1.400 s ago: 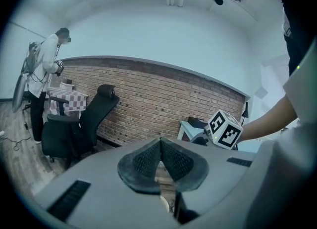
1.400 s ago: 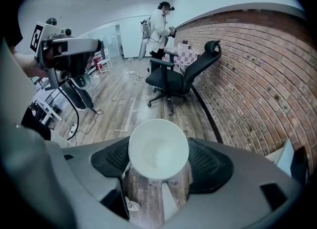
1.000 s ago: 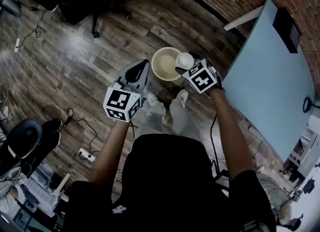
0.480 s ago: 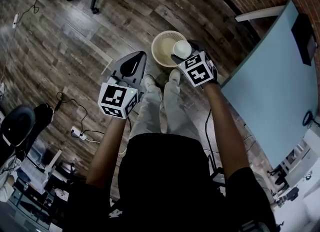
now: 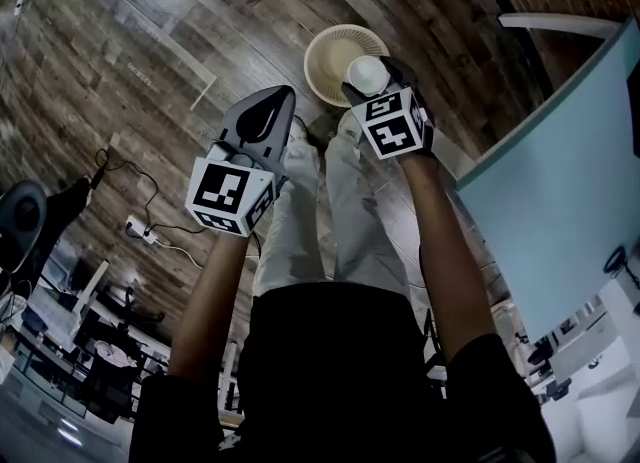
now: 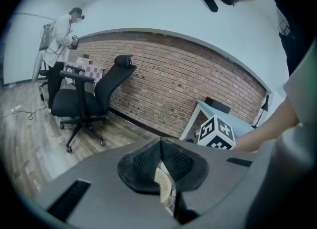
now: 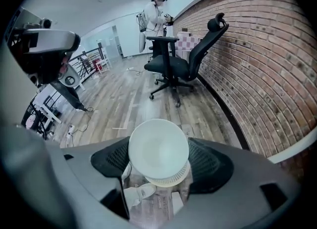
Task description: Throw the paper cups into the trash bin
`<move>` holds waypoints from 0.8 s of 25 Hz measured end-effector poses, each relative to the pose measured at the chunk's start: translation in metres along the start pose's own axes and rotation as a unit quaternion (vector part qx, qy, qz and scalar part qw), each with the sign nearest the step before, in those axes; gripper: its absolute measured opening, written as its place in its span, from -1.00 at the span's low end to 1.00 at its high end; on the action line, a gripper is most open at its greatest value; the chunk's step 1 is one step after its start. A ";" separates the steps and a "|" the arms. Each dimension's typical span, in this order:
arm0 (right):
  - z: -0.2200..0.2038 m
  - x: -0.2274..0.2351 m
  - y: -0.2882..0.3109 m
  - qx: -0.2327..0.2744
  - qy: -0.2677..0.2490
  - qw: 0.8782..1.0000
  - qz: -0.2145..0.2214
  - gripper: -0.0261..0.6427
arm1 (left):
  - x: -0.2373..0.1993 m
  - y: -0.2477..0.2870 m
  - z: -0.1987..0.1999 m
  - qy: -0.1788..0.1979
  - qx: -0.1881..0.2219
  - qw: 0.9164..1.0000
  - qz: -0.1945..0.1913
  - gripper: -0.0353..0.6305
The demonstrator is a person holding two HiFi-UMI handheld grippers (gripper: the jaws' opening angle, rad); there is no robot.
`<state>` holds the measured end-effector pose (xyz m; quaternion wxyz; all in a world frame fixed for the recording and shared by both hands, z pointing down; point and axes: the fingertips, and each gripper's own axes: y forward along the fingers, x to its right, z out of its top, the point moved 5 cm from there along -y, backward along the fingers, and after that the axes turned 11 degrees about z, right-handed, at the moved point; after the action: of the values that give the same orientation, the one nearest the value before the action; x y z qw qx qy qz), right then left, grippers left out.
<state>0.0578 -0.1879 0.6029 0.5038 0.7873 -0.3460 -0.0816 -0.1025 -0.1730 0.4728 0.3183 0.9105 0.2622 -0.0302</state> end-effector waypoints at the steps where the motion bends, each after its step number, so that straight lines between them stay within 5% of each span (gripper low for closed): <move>1: -0.004 0.000 0.005 -0.001 0.001 1.000 0.000 0.16 | -0.001 0.001 -0.009 -0.006 -0.005 1.000 0.004 -0.87; 20: -0.088 0.011 0.131 -0.033 0.008 0.999 -0.001 0.16 | -0.009 0.033 -0.149 -0.083 -0.055 0.994 0.047 -0.87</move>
<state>0.0475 -0.1630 0.7584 0.5324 0.7711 -0.3382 -0.0873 -0.1108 -0.1106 0.6119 0.3895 0.8973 0.1934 -0.0763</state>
